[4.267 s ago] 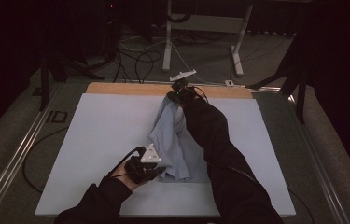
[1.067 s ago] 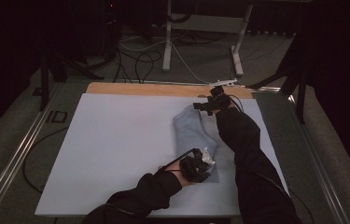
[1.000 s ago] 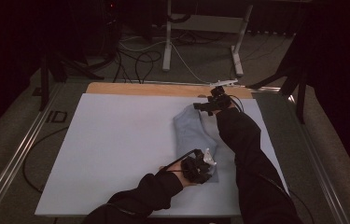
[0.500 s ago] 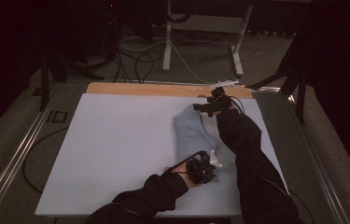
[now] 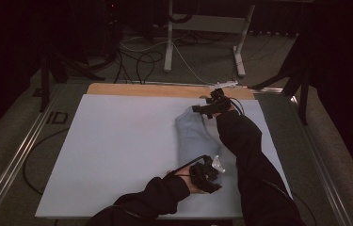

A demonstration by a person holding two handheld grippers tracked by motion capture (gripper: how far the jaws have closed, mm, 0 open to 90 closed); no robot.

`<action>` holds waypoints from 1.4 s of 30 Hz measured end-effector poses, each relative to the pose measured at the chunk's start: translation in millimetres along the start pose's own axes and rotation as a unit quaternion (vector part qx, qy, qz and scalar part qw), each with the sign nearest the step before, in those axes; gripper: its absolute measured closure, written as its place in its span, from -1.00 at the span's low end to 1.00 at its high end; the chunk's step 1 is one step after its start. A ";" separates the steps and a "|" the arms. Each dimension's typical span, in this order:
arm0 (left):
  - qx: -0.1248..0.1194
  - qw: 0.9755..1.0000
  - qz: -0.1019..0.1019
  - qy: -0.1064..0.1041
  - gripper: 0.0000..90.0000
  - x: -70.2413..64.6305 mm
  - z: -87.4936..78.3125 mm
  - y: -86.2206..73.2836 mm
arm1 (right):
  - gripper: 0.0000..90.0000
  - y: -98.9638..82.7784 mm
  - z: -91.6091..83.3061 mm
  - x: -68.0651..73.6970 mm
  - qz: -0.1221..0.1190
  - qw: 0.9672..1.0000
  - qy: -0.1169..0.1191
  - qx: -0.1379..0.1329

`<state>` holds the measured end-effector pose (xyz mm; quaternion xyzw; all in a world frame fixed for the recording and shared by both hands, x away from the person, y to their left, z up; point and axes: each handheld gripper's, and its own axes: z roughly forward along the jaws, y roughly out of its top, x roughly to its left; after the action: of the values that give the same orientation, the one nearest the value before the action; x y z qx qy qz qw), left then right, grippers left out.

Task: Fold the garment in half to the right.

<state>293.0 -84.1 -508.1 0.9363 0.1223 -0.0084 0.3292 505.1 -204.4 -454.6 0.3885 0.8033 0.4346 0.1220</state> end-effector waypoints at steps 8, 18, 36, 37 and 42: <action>-0.029 0.999 0.011 -0.007 0.23 -3.7 -23.8 1.9 | -0.72 0.9 -0.9 1.9 -0.001 1.000 0.002 -0.006; -0.056 0.998 0.016 0.002 0.03 -8.1 -47.5 -1.5 | -0.72 3.5 -1.9 4.5 -0.004 1.000 0.008 -0.013; -0.093 0.995 -0.008 0.030 -0.07 15.3 -92.9 -37.3 | -0.72 3.7 -6.0 10.1 -0.019 1.000 0.015 -0.018; -0.094 0.995 -0.012 0.031 -0.07 17.2 -95.1 -40.6 | -0.72 3.3 -6.4 10.5 -0.017 1.000 0.016 -0.017; -0.105 0.993 -0.031 0.042 -0.15 29.4 -109.0 -60.1 | -0.72 0.9 -6.9 9.9 -0.022 0.999 0.017 -0.019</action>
<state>300.4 35.2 -462.4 0.8920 0.1652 0.0330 0.4196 495.3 -201.0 -448.4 0.3607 0.8055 0.4532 0.1253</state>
